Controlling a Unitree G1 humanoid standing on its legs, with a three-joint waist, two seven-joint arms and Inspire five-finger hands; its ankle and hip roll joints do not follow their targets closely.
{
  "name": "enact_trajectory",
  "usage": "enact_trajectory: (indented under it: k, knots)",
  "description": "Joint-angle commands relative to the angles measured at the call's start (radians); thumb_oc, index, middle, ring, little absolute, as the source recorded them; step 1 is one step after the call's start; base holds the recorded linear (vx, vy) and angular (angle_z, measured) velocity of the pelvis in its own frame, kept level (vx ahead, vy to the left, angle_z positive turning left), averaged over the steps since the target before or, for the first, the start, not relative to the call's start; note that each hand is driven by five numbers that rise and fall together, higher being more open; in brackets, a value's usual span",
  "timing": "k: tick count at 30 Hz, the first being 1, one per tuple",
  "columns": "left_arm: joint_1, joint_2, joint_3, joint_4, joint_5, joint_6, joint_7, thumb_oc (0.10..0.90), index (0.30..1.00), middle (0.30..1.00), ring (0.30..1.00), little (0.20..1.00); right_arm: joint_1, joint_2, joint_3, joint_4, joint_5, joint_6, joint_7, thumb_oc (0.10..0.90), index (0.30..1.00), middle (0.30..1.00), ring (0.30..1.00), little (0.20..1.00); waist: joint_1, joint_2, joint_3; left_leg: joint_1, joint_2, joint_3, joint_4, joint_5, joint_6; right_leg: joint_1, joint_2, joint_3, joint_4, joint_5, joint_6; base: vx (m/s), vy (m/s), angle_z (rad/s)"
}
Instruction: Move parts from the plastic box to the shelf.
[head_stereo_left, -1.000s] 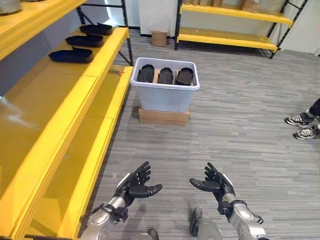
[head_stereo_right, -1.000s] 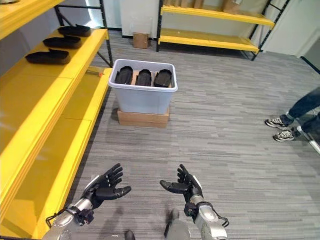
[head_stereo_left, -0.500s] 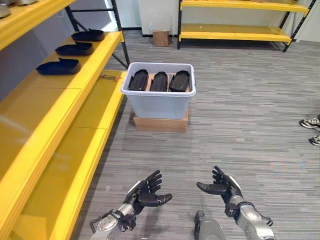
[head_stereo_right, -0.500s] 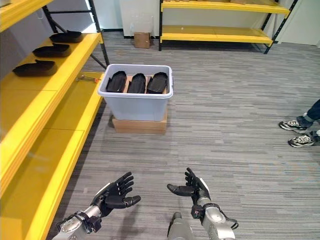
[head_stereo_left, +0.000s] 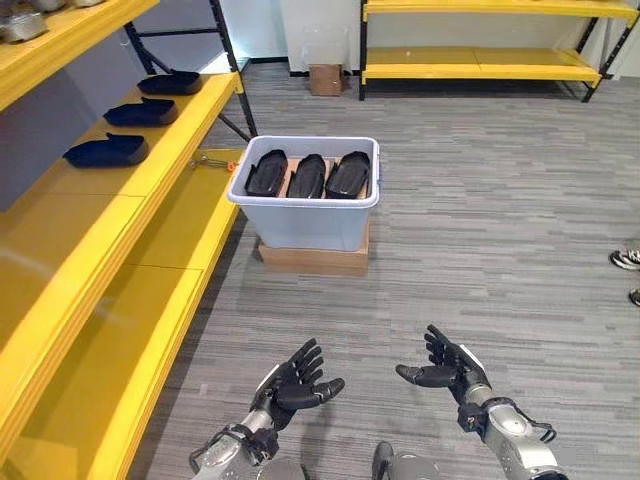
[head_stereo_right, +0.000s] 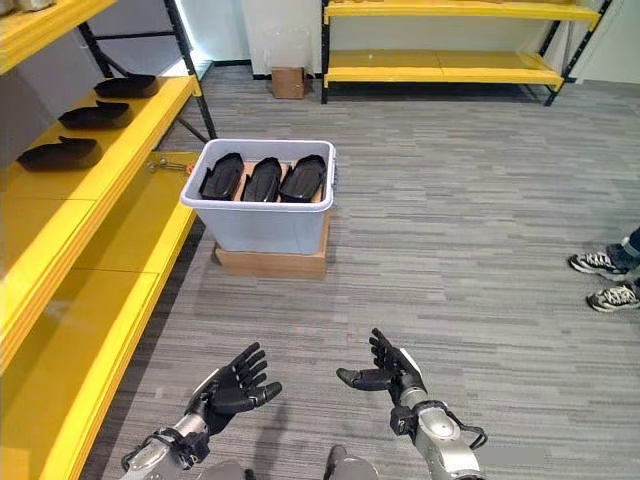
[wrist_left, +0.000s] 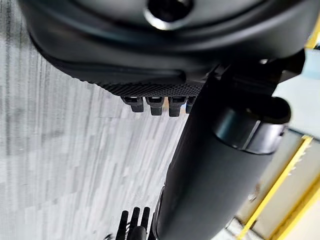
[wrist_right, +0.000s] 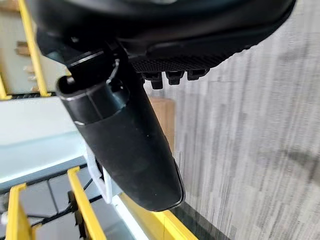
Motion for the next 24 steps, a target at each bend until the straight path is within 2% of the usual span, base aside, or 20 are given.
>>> enact_trajectory:
  k: [1,2,3,4,5,7,9,11,12,13,14,15,17,18,19,20,21,22,23,24]
  knots:
    - [-0.004,0.011,0.044,-0.059,-0.090,-0.125,-0.053,0.900,1.000,1.000,1.000,1.000,-0.034,-0.026,-0.011,-0.099,0.032,-0.127,-0.001,0.900,1.000,1.000,1.000,1.000,0.048,0.040,0.007,-0.020,0.080,-0.063,-0.248,0.245,-0.062,0.121,0.032,0.043,-0.089,0.000,0.090,0.33,0.198,-0.08]
    - [-0.004,0.010,0.045,-0.058,-0.093,-0.126,-0.054,0.900,1.000,1.000,1.000,1.000,-0.034,-0.026,-0.011,-0.099,0.029,-0.129,-0.001,0.900,1.000,1.000,1.000,1.000,0.050,0.042,0.008,-0.024,0.088,-0.064,-0.259,0.259,-0.065,0.124,0.035,0.044,-0.091,0.000,0.089,0.40,0.242,-0.08]
    - [-0.005,0.005,0.057,-0.051,-0.131,-0.131,-0.060,0.900,1.000,1.000,1.000,1.000,-0.034,-0.031,-0.010,-0.097,-0.011,-0.154,-0.001,0.900,1.000,1.000,1.000,1.000,0.059,0.047,0.017,-0.057,0.127,-0.070,-0.302,0.298,-0.075,0.143,0.034,0.049,-0.088,-0.013,0.084,0.27,0.178,-0.14]
    - [-0.007,0.001,0.068,-0.046,-0.141,-0.133,-0.067,0.900,1.000,1.000,1.000,1.000,-0.033,-0.035,-0.009,-0.100,-0.044,-0.170,-0.009,0.900,1.000,1.000,1.000,1.000,0.064,0.049,0.026,-0.073,0.147,-0.066,-0.320,0.309,-0.078,0.156,0.028,0.049,-0.079,-0.026,0.083,0.40,0.281,-0.42]
    - [-0.008,-0.006,0.081,-0.037,-0.124,-0.137,-0.071,0.900,1.000,1.000,1.000,1.000,-0.031,-0.043,-0.006,-0.112,-0.073,-0.178,-0.024,0.900,1.000,1.000,1.000,1.000,0.070,0.053,0.038,-0.098,0.168,-0.063,-0.311,0.315,-0.082,0.161,0.021,0.044,-0.054,-0.046,0.083,0.33,0.246,-0.54]
    - [-0.006,-0.009,0.086,-0.027,-0.139,-0.152,-0.073,0.900,1.000,1.000,1.000,1.000,-0.037,-0.052,0.002,-0.121,-0.078,-0.172,-0.040,0.900,1.000,1.000,1.000,1.000,0.074,0.055,0.040,-0.097,0.171,-0.042,-0.291,0.306,-0.080,0.162,0.018,0.029,-0.027,-0.066,0.085,0.33,0.256,-0.41]
    - [-0.006,-0.016,0.110,-0.016,-0.111,-0.213,-0.019,0.900,1.000,1.000,1.000,1.000,-0.029,-0.036,0.015,-0.131,-0.073,-0.156,-0.066,0.900,1.000,1.000,1.000,1.000,0.084,0.039,0.039,-0.092,0.151,-0.063,-0.207,0.262,-0.077,0.168,-0.006,0.022,0.049,-0.132,0.098,0.59,0.400,-0.52]
    - [-0.015,-0.004,0.119,-0.015,-0.082,-0.208,-0.011,0.900,1.000,1.000,1.000,1.000,-0.009,-0.025,0.005,-0.137,-0.071,-0.161,-0.059,0.900,1.000,1.000,1.000,1.000,0.090,0.024,0.040,-0.109,0.134,-0.061,-0.142,0.219,-0.061,0.182,-0.020,0.014,0.075,-0.156,0.103,0.38,0.298,-0.20]
    - [-0.026,0.013,0.128,-0.015,-0.062,-0.204,-0.007,0.900,1.000,1.000,1.000,1.000,0.008,-0.018,-0.005,-0.143,-0.056,-0.174,-0.049,0.900,1.000,1.000,1.000,1.000,0.098,0.015,0.034,-0.122,0.114,-0.049,-0.107,0.190,-0.028,0.191,-0.026,0.001,0.091,-0.162,0.106,0.26,0.259,0.18]
    - [-0.028,0.015,0.131,-0.015,-0.056,-0.202,-0.009,0.900,1.000,1.000,1.000,1.000,0.011,-0.015,-0.007,-0.146,-0.055,-0.174,-0.051,0.900,1.000,1.000,1.000,1.000,0.100,0.012,0.032,-0.123,0.106,-0.050,-0.103,0.182,-0.023,0.192,-0.029,0.000,0.096,-0.163,0.108,0.38,0.359,0.29]
    - [-0.032,0.025,0.140,-0.015,-0.044,-0.192,-0.022,0.900,1.000,1.000,1.000,1.000,0.021,-0.002,-0.012,-0.149,-0.055,-0.170,-0.062,0.900,1.000,1.000,1.000,1.000,0.104,-0.006,0.027,-0.108,0.063,-0.053,-0.089,0.139,-0.006,0.199,-0.047,0.003,0.138,-0.184,0.123,0.20,0.206,0.20]
    - [-0.033,0.025,0.140,-0.016,-0.044,-0.192,-0.023,0.900,1.000,1.000,1.000,1.000,0.020,-0.002,-0.012,-0.149,-0.055,-0.170,-0.062,0.900,1.000,1.000,1.000,1.000,0.106,0.002,0.025,-0.113,0.073,-0.047,-0.098,0.155,0.002,0.192,-0.038,-0.002,0.133,-0.169,0.118,0.32,0.309,0.15]
    - [-0.036,0.038,0.144,-0.019,-0.024,-0.178,-0.042,0.900,1.000,1.000,1.000,1.000,0.018,0.008,-0.017,-0.142,-0.064,-0.168,-0.079,0.900,1.000,1.000,1.000,1.000,0.111,-0.021,0.012,-0.093,0.019,-0.038,-0.095,0.106,0.029,0.201,-0.056,0.003,0.190,-0.153,0.145,0.26,0.320,0.14]
    - [-0.041,0.048,0.143,-0.020,-0.008,-0.177,-0.048,0.900,1.000,1.000,1.000,1.000,0.011,0.016,-0.017,-0.135,-0.058,-0.182,-0.080,0.900,1.000,1.000,1.000,1.000,0.116,-0.036,-0.007,-0.077,-0.023,-0.011,-0.115,0.079,0.064,0.206,-0.062,-0.004,0.237,-0.099,0.175,0.21,0.324,0.14]
    - [-0.044,0.051,0.141,-0.016,-0.008,-0.175,-0.051,0.900,1.000,1.000,1.000,1.000,0.009,0.020,-0.015,-0.137,-0.055,-0.186,-0.084,0.900,1.000,1.000,1.000,1.000,0.118,-0.042,-0.016,-0.068,-0.039,0.002,-0.128,0.070,0.078,0.206,-0.064,-0.009,0.260,-0.073,0.188,0.25,0.415,-0.10]
    - [-0.050,0.056,0.139,-0.013,-0.006,-0.170,-0.048,0.900,1.000,1.000,1.000,1.000,0.006,0.030,-0.015,-0.144,-0.067,-0.185,-0.102,0.900,1.000,1.000,1.000,1.000,0.120,-0.055,-0.033,-0.050,-0.082,0.035,-0.152,0.039,0.115,0.201,-0.067,-0.025,0.325,0.006,0.222,0.14,0.255,-0.21]
    - [-0.050,0.056,0.139,-0.013,-0.004,-0.169,-0.049,0.900,1.000,1.000,1.000,1.000,0.006,0.031,-0.015,-0.145,-0.068,-0.184,-0.103,0.900,1.000,1.000,1.000,1.000,0.121,-0.057,-0.034,-0.048,-0.085,0.038,-0.153,0.036,0.118,0.199,-0.069,-0.025,0.330,0.010,0.225,0.14,0.266,-0.21]
    - [-0.053,0.057,0.137,-0.013,0.002,-0.169,-0.046,0.900,1.000,1.000,1.000,1.000,0.002,0.034,-0.014,-0.150,-0.073,-0.178,-0.110,0.900,1.000,1.000,1.000,1.000,0.119,-0.058,-0.040,-0.034,-0.101,0.054,-0.168,0.024,0.133,0.182,-0.065,-0.031,0.370,0.048,0.236,0.11,0.203,-0.10]
    - [-0.055,0.058,0.133,-0.016,0.008,-0.168,-0.040,0.900,1.000,1.000,1.000,1.000,-0.005,0.036,-0.008,-0.155,-0.085,-0.170,-0.116,0.900,1.000,1.000,1.000,1.000,0.108,-0.062,-0.044,-0.015,-0.118,0.073,-0.180,0.003,0.151,0.136,-0.040,-0.018,0.401,0.074,0.248,0.14,0.236,-0.08]
    - [-0.059,0.060,0.127,-0.019,0.005,-0.169,-0.033,0.900,1.000,1.000,1.000,1.000,-0.010,0.034,-0.004,-0.155,-0.098,-0.170,-0.122,0.900,1.000,1.000,1.000,1.000,0.099,-0.062,-0.043,-0.007,-0.122,0.081,-0.179,-0.008,0.155,0.111,-0.018,-0.008,0.396,0.069,0.246,0.18,0.191,-0.28]
